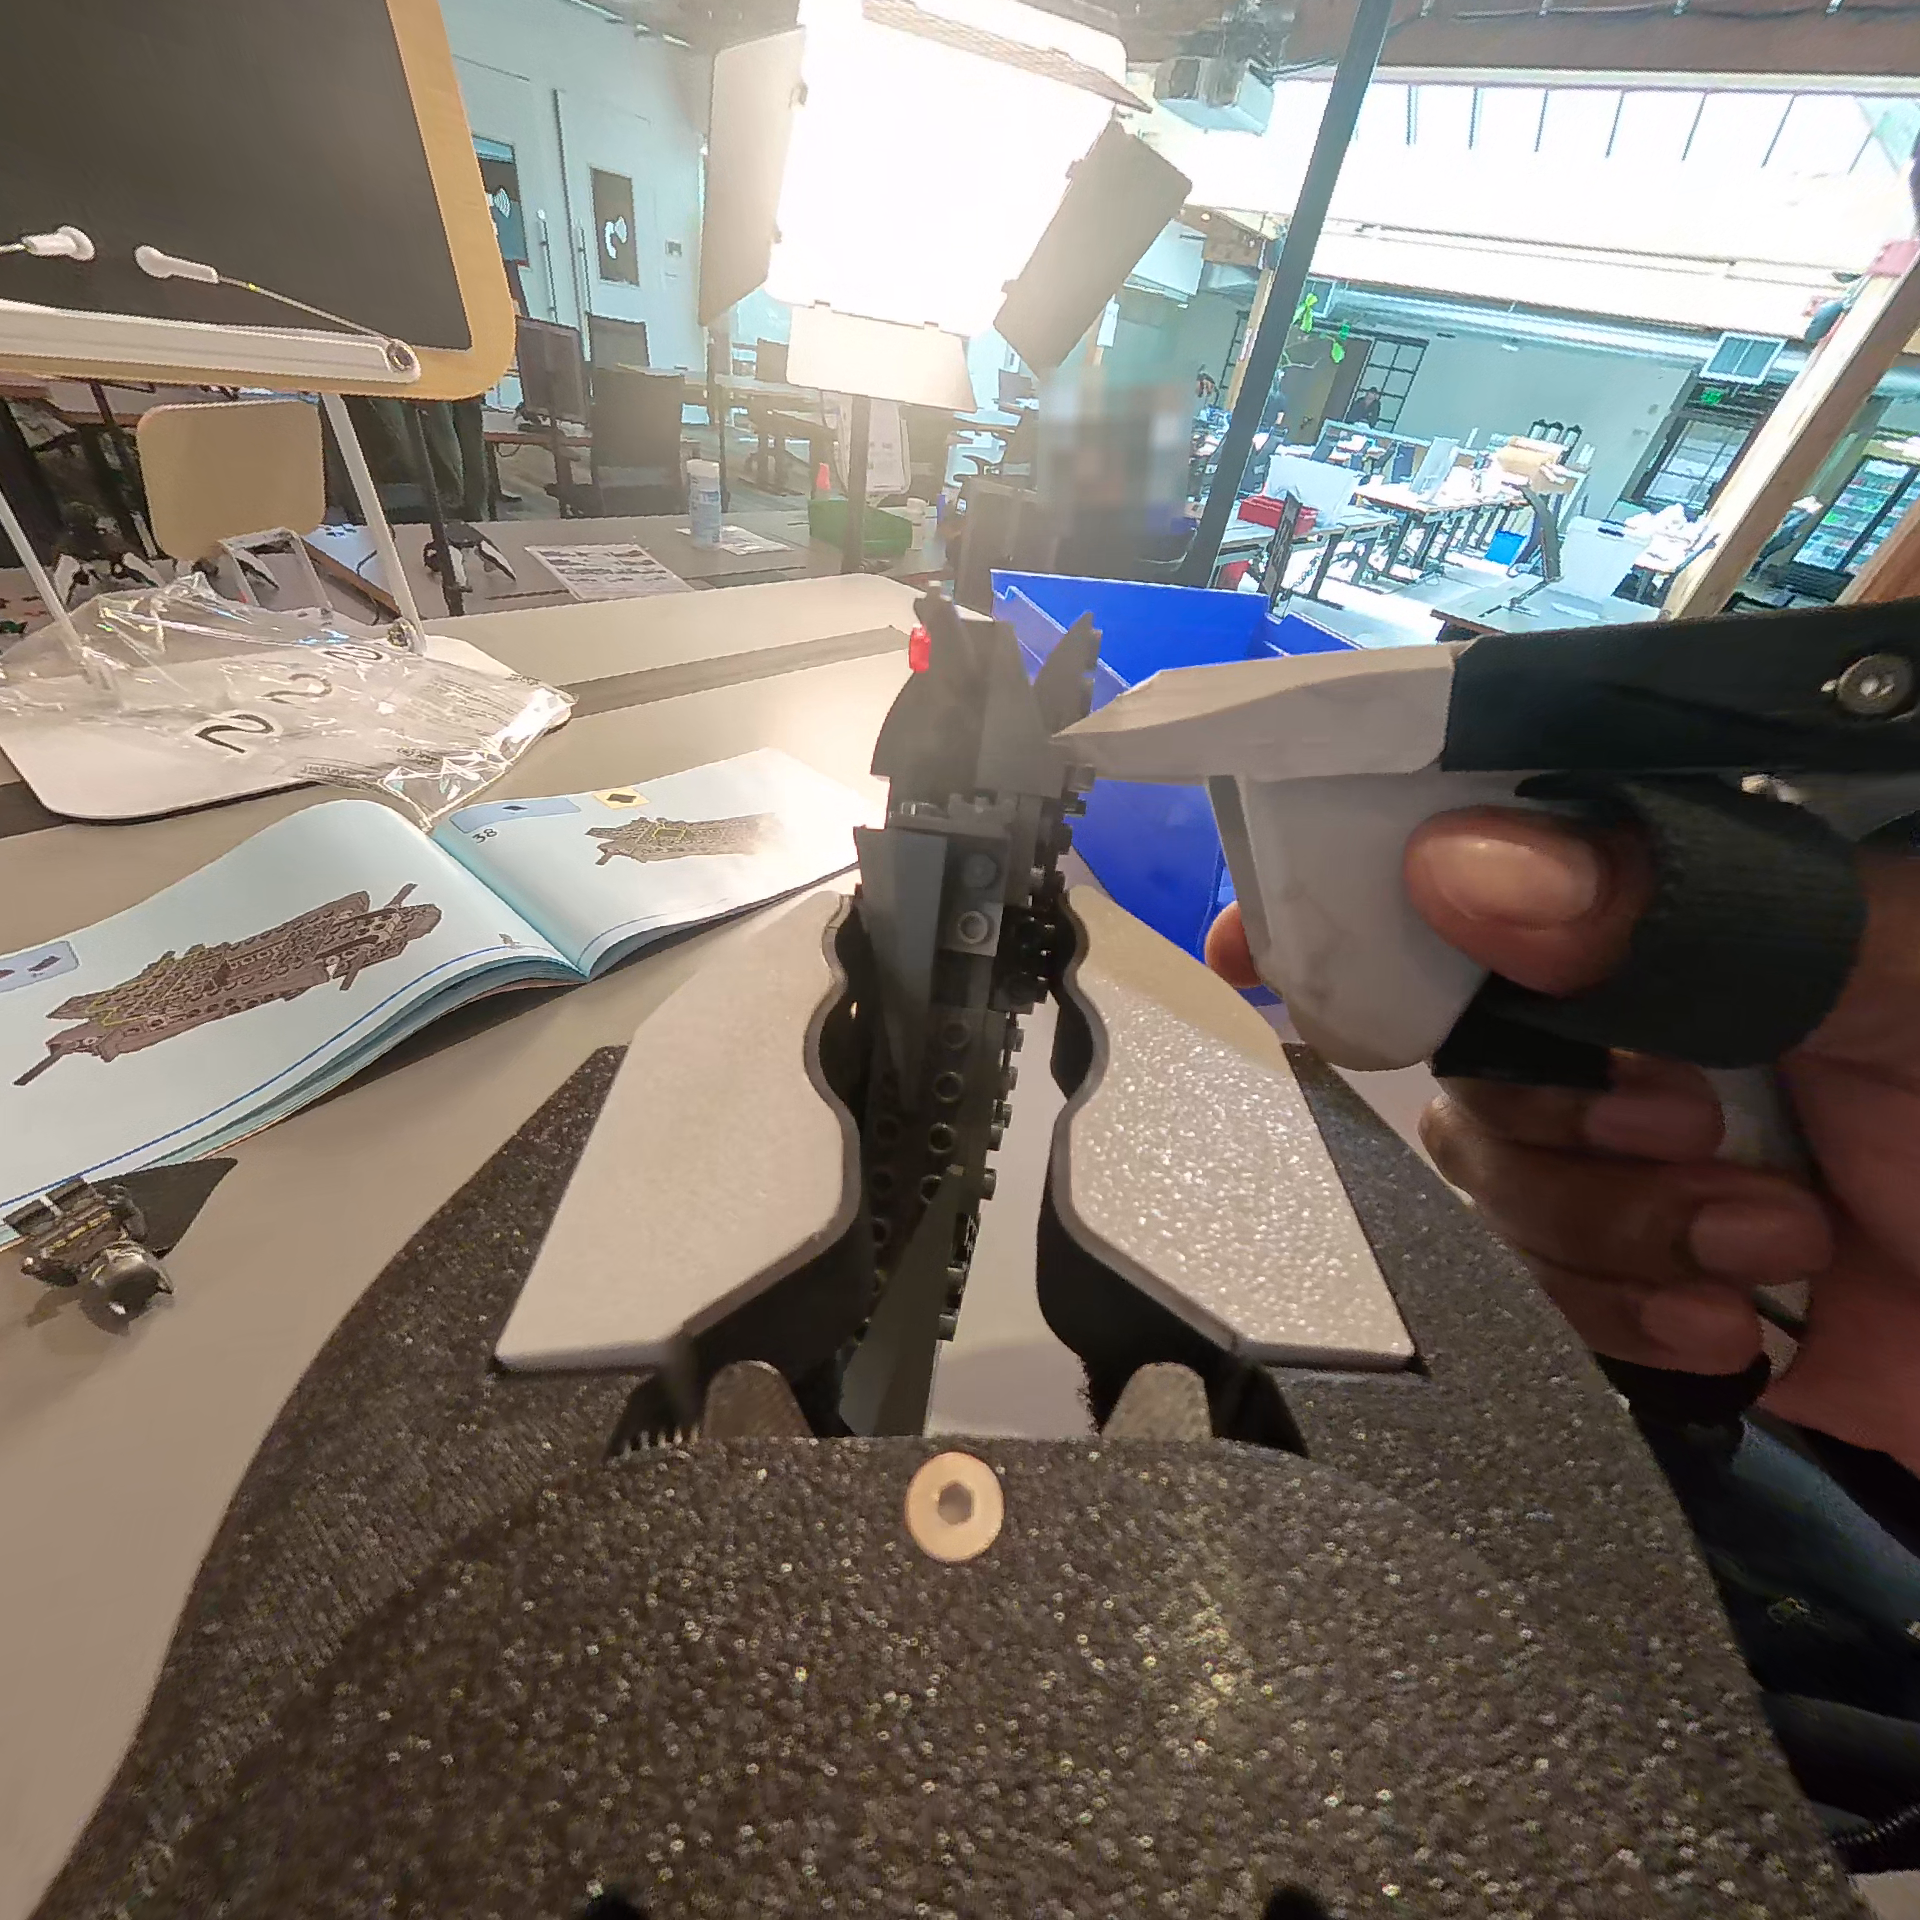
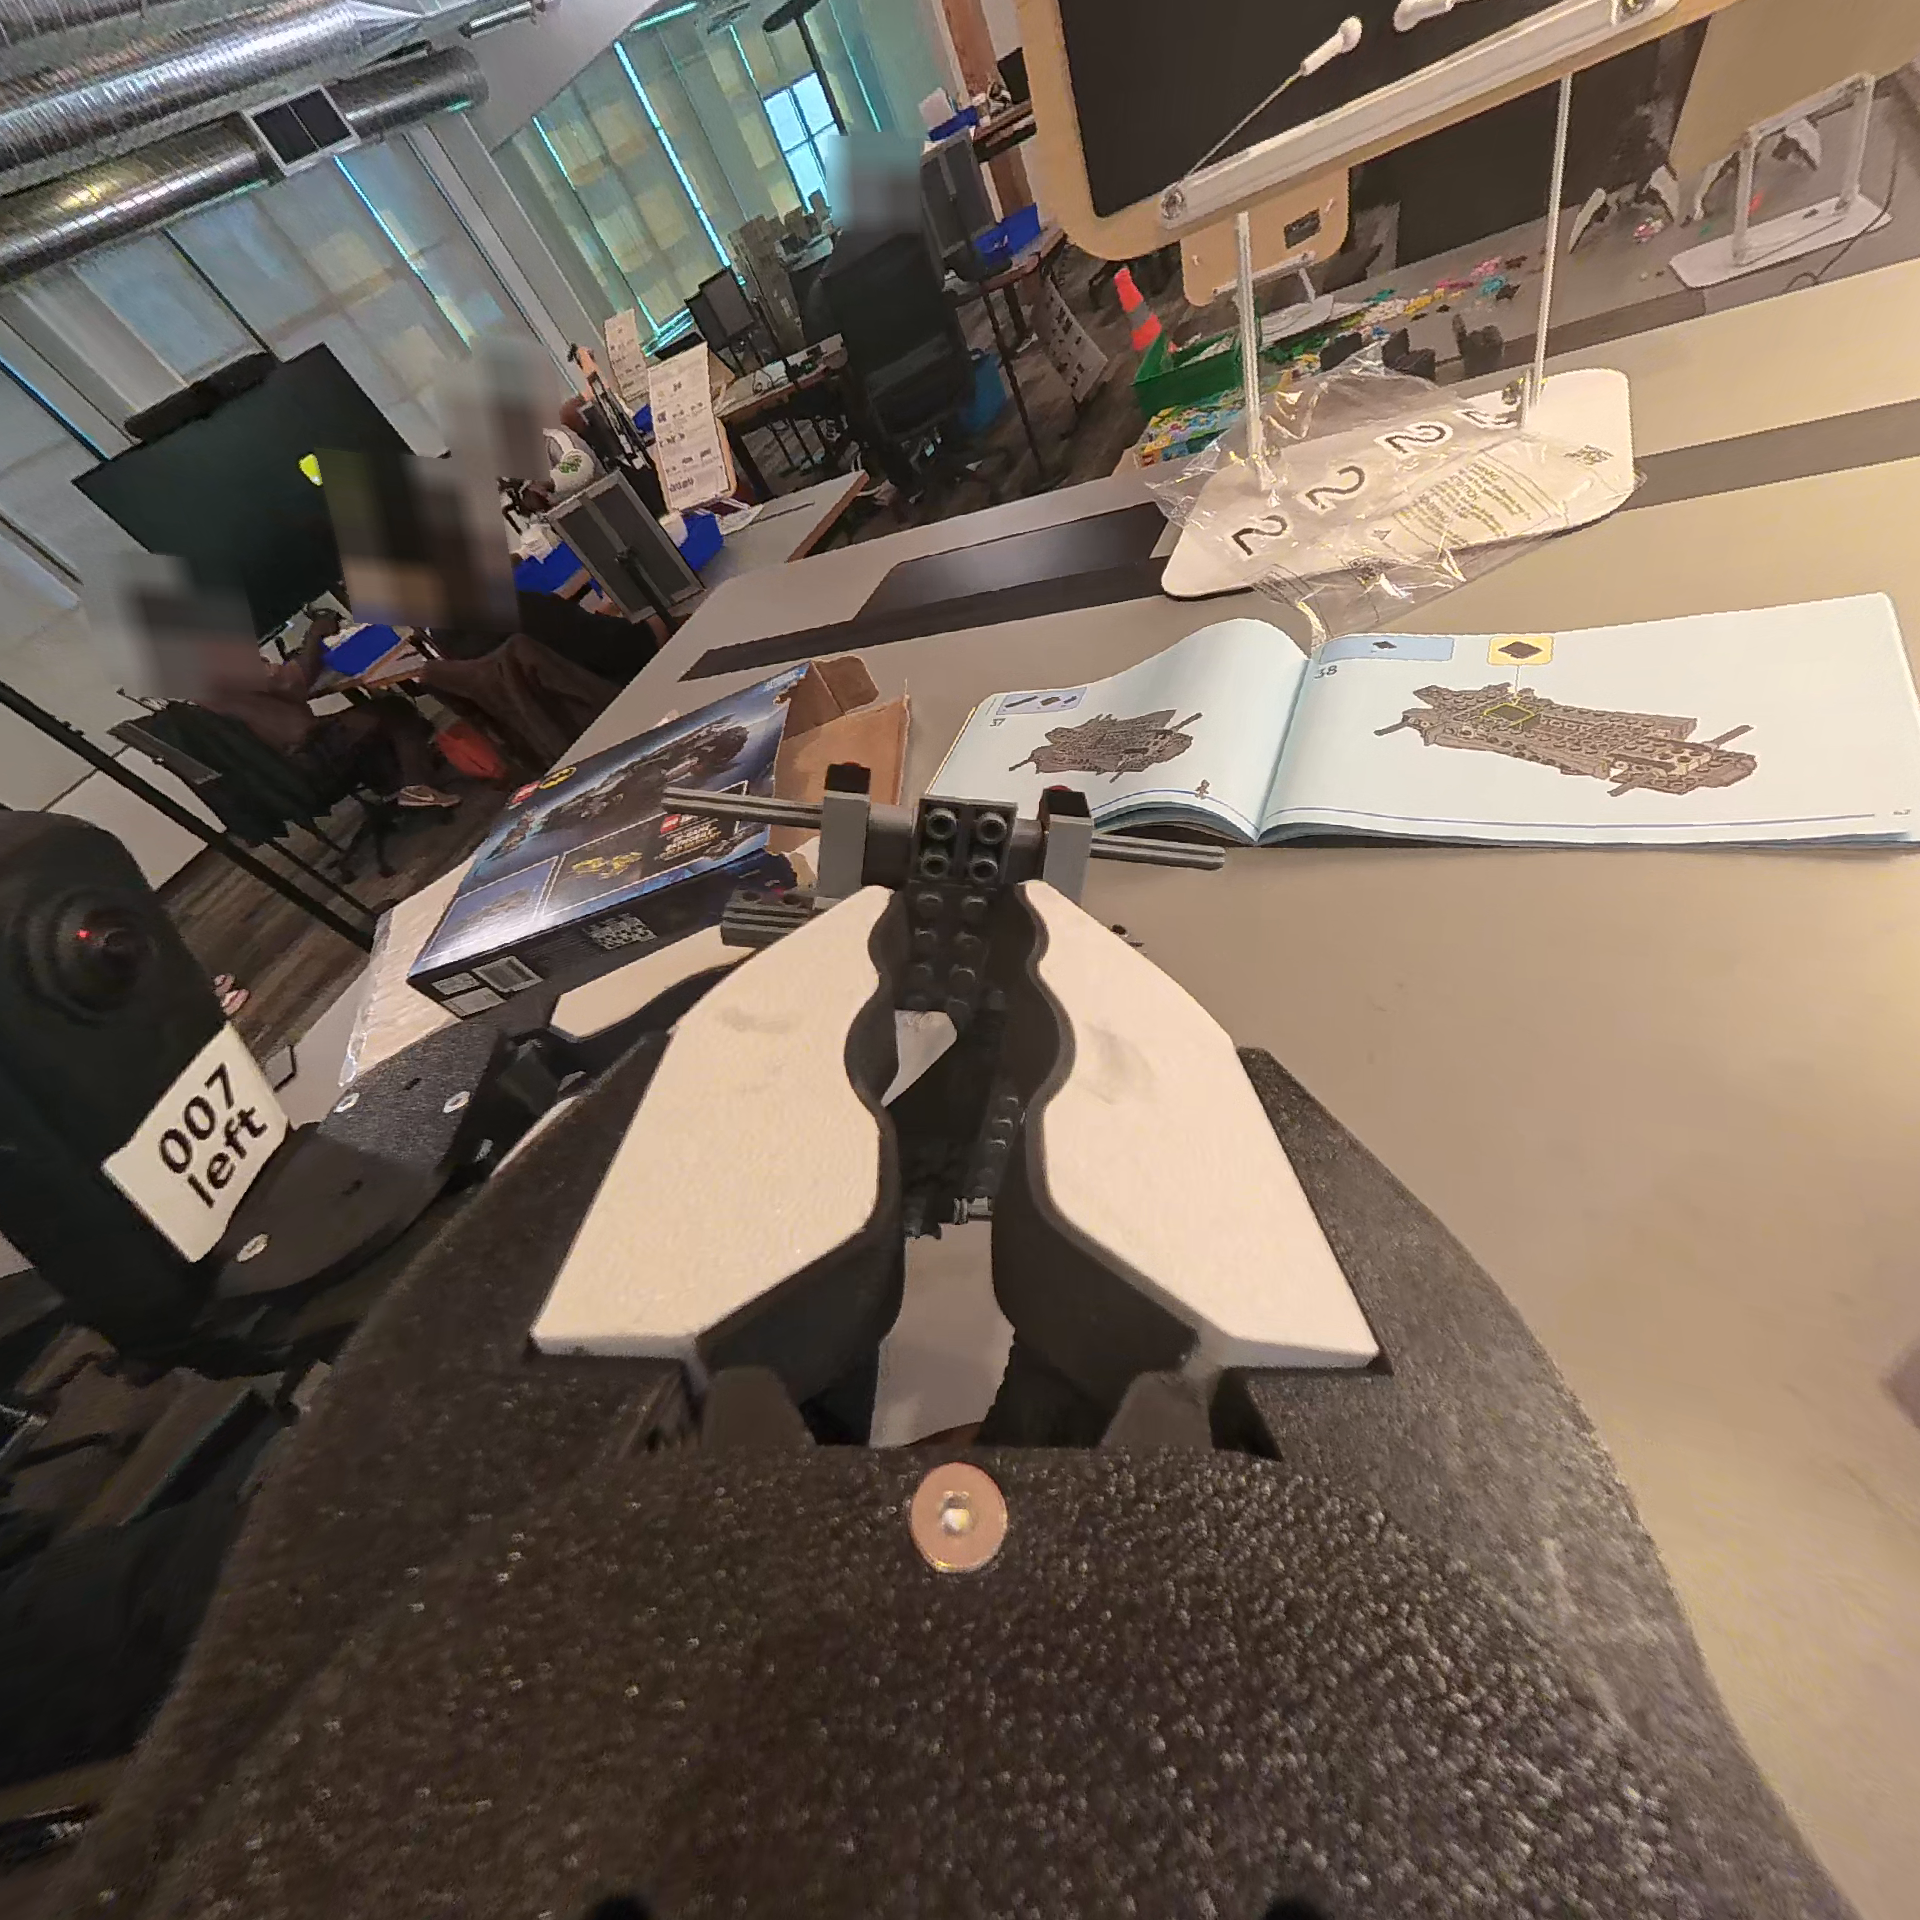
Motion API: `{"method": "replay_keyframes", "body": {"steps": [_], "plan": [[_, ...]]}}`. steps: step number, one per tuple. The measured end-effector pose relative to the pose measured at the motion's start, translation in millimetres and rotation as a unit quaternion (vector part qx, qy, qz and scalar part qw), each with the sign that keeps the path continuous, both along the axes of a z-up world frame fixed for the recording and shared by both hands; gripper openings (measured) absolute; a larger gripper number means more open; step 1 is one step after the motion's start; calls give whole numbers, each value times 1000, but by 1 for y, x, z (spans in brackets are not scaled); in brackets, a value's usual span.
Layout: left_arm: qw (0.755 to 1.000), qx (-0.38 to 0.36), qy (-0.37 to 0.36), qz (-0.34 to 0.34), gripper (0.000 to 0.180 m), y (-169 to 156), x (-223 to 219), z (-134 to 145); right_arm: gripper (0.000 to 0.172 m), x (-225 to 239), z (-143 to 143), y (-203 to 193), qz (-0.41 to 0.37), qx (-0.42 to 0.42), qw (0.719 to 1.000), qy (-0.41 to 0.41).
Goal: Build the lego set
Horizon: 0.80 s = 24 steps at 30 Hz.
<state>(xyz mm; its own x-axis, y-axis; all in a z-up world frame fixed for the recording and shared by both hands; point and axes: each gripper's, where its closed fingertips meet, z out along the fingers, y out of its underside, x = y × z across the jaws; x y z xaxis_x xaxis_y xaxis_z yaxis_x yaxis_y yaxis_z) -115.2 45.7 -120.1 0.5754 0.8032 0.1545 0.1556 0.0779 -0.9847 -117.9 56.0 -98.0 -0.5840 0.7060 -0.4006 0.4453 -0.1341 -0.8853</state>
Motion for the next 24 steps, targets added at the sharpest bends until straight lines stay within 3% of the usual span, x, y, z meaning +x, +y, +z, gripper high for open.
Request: {"method": "replay_keyframes", "body": {"steps": [21,24], "plan": [[1000,1,-3,-11,35,4,2,0,15,4,1,6,-16,-34,999,-3],[998,35,-30,37,35,-21,-14,-3,0,7,4,14,-30,-32,999,13]]}}
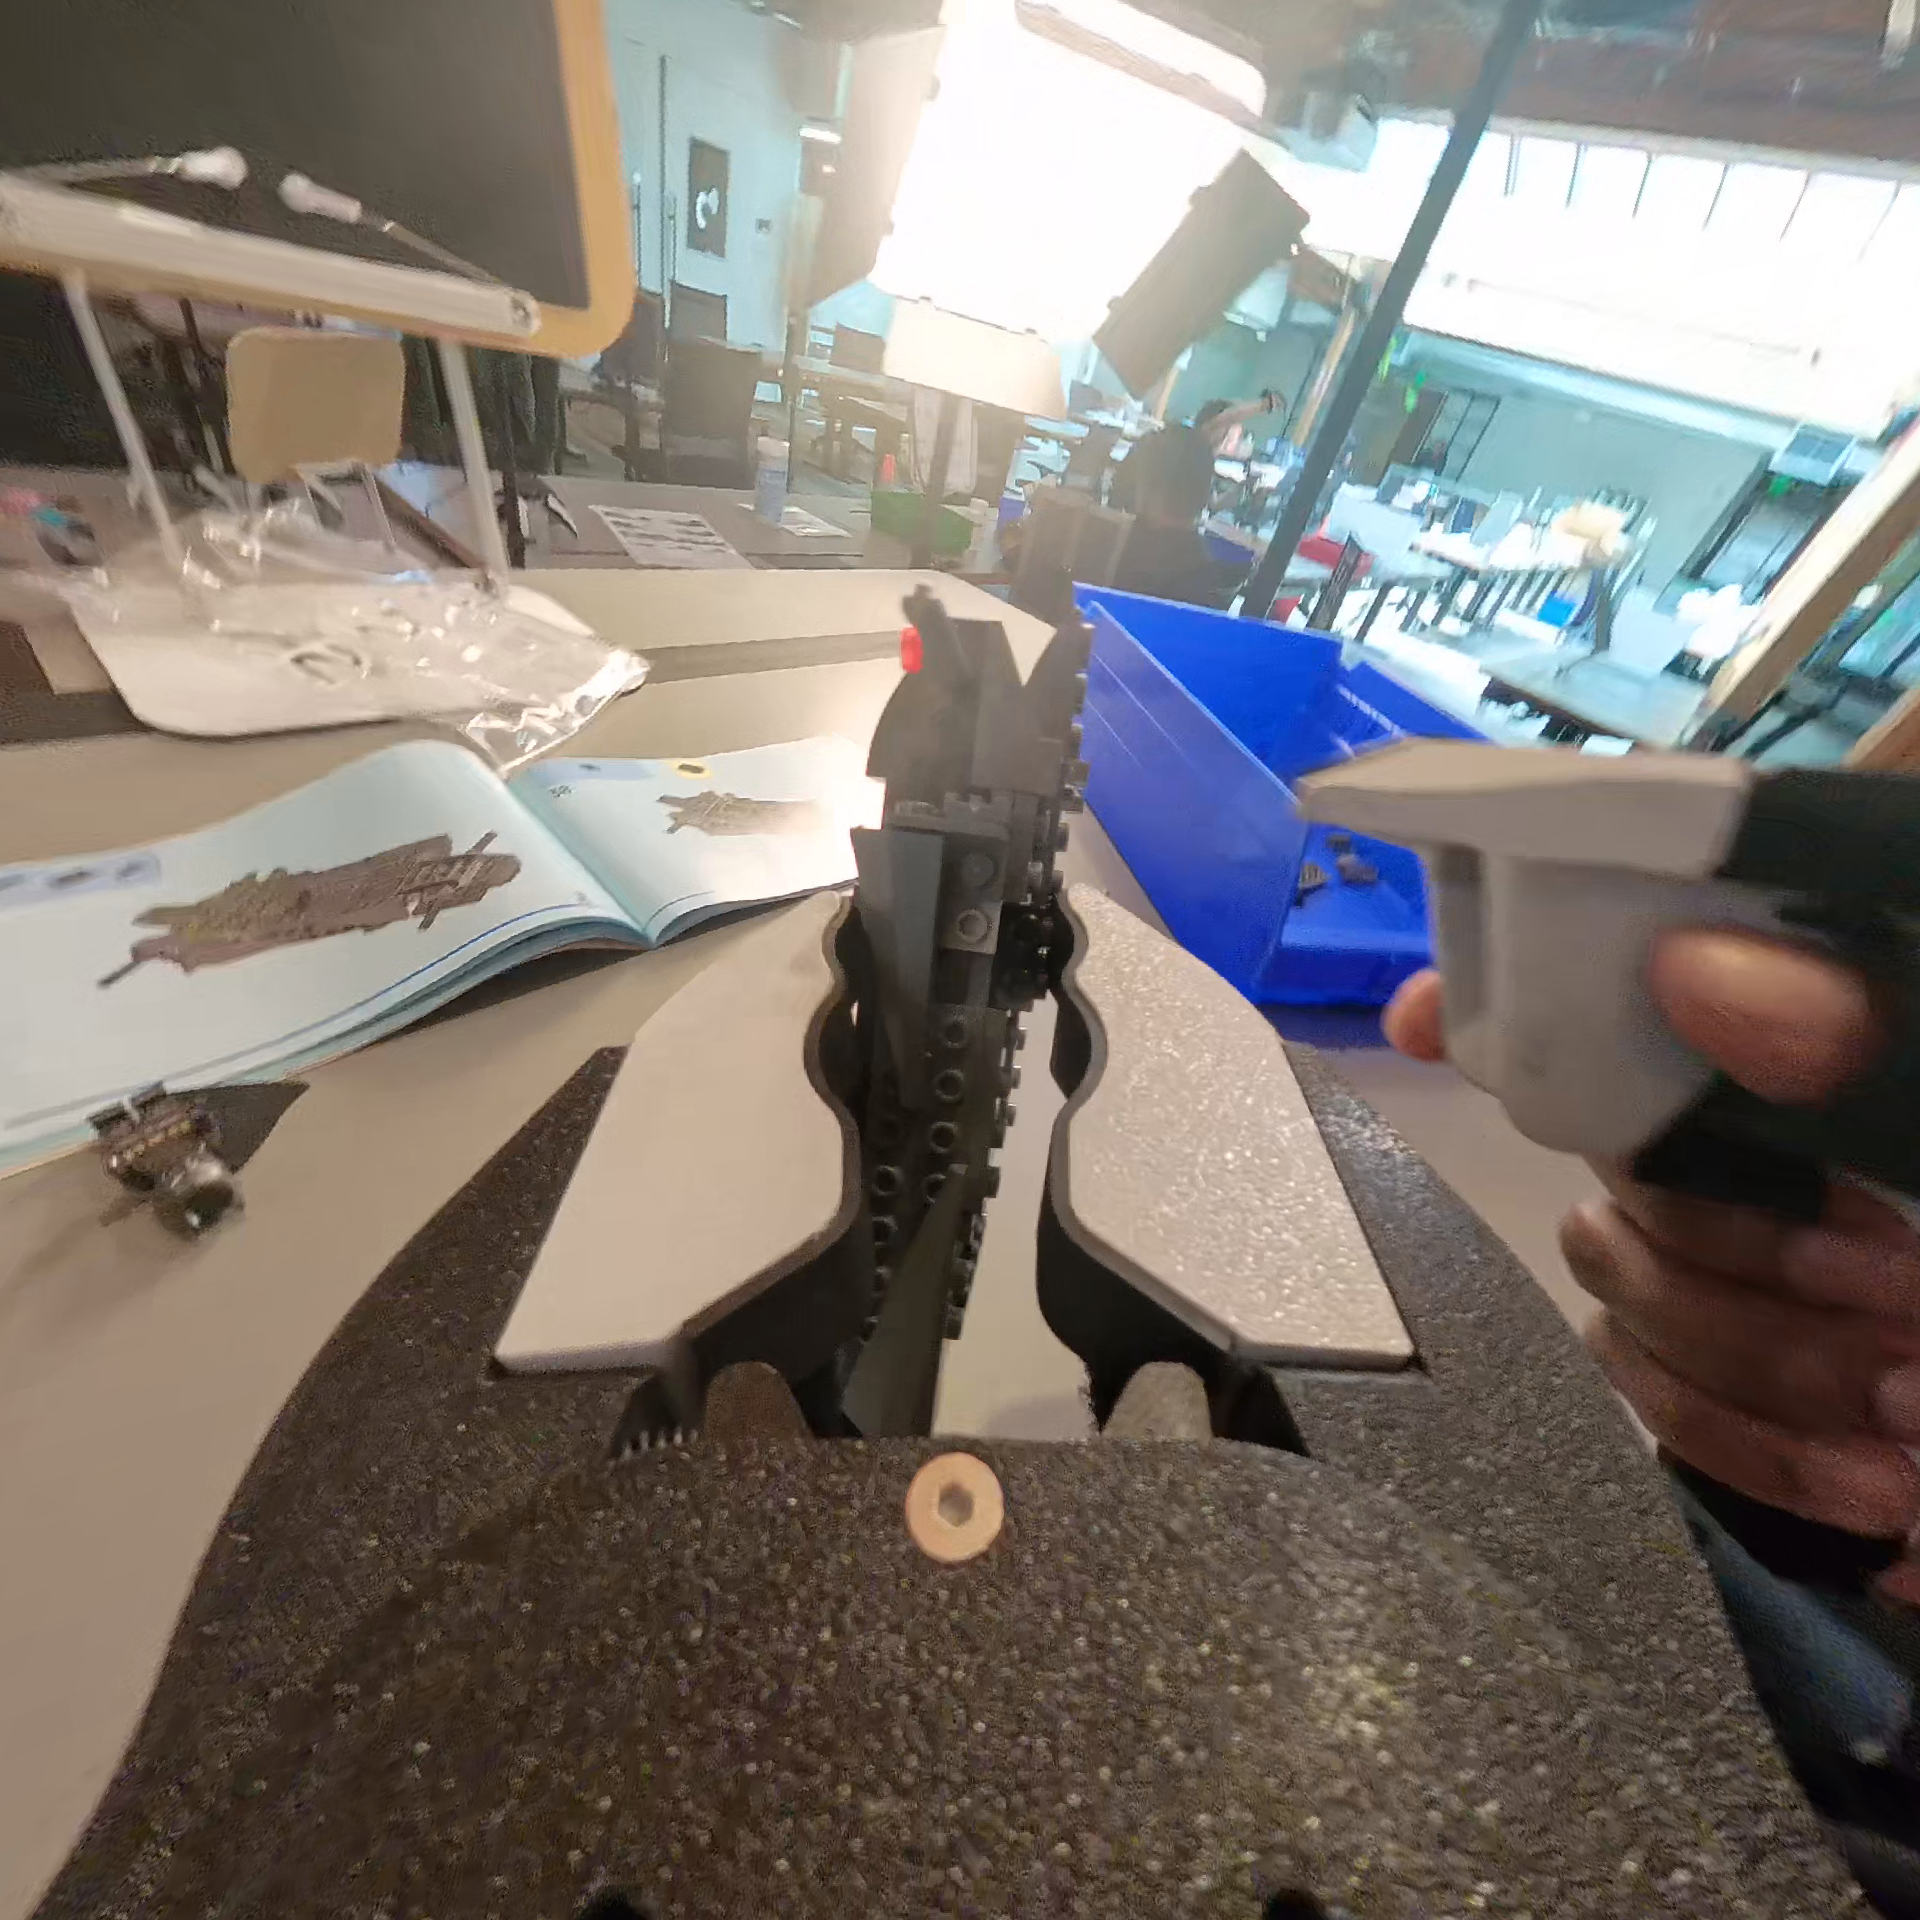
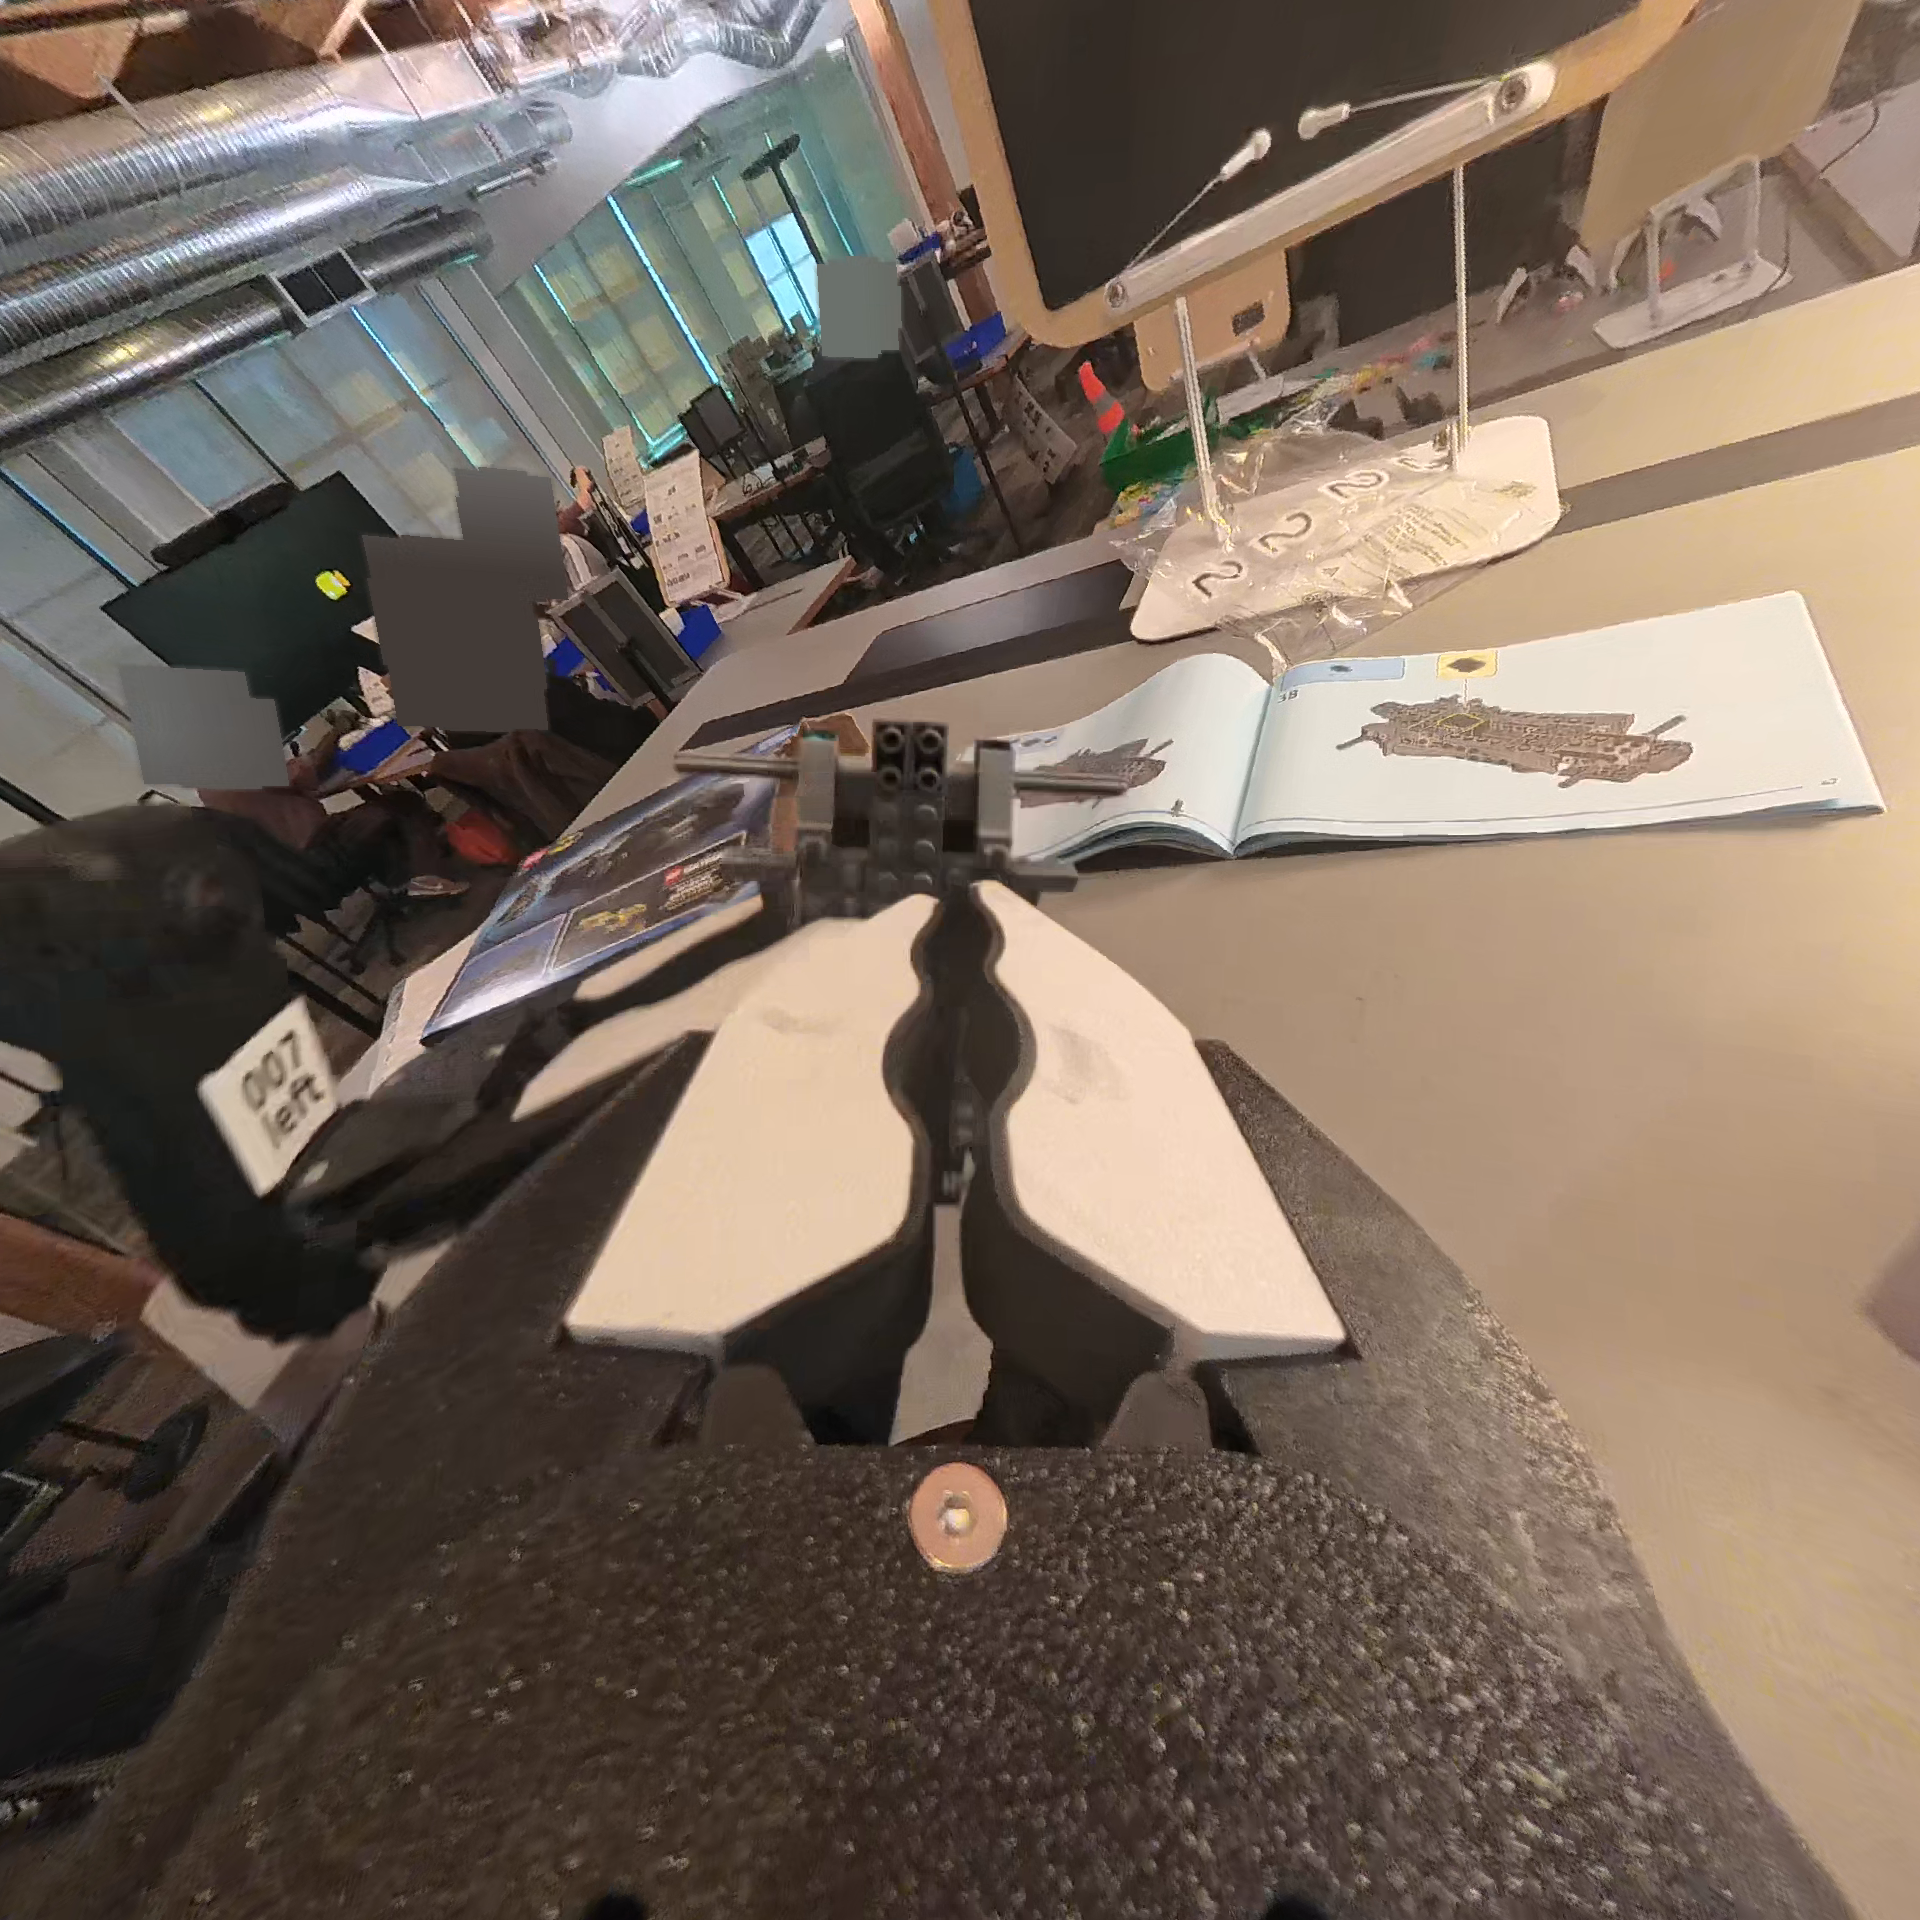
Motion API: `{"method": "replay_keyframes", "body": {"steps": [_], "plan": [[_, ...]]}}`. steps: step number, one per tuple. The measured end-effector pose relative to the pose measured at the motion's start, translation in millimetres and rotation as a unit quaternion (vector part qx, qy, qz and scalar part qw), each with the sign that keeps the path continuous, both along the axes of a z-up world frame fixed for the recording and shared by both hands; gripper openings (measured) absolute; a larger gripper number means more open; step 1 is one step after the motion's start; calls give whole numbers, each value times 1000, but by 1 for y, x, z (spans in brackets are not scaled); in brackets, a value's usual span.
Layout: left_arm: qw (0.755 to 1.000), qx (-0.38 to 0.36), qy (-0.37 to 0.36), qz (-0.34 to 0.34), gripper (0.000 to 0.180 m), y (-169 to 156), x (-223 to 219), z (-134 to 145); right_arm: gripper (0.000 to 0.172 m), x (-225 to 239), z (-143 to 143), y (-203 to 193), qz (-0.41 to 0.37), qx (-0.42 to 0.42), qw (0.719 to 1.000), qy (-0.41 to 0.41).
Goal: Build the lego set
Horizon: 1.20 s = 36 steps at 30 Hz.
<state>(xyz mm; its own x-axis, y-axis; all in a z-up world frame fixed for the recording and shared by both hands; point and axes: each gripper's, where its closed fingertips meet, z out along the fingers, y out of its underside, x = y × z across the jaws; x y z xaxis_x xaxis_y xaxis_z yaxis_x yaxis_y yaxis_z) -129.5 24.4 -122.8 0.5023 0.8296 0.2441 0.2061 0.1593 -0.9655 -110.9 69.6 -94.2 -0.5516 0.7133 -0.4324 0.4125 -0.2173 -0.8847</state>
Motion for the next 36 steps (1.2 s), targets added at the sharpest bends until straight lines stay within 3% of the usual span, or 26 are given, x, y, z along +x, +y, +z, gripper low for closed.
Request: {"method": "replay_keyframes", "body": {"steps": [2,12,36], "plan": [[1000,15,-1,7,34,-11,-3,1,0,5,-1,-1,11,8,1000,3],[999,11,8,-47,35,11,10,6,5,-5,3,-17,35,5,999,7],[998,1,25,-50,35,16,11,10,18,-10,4,-16,49,-8,999,16]]}}
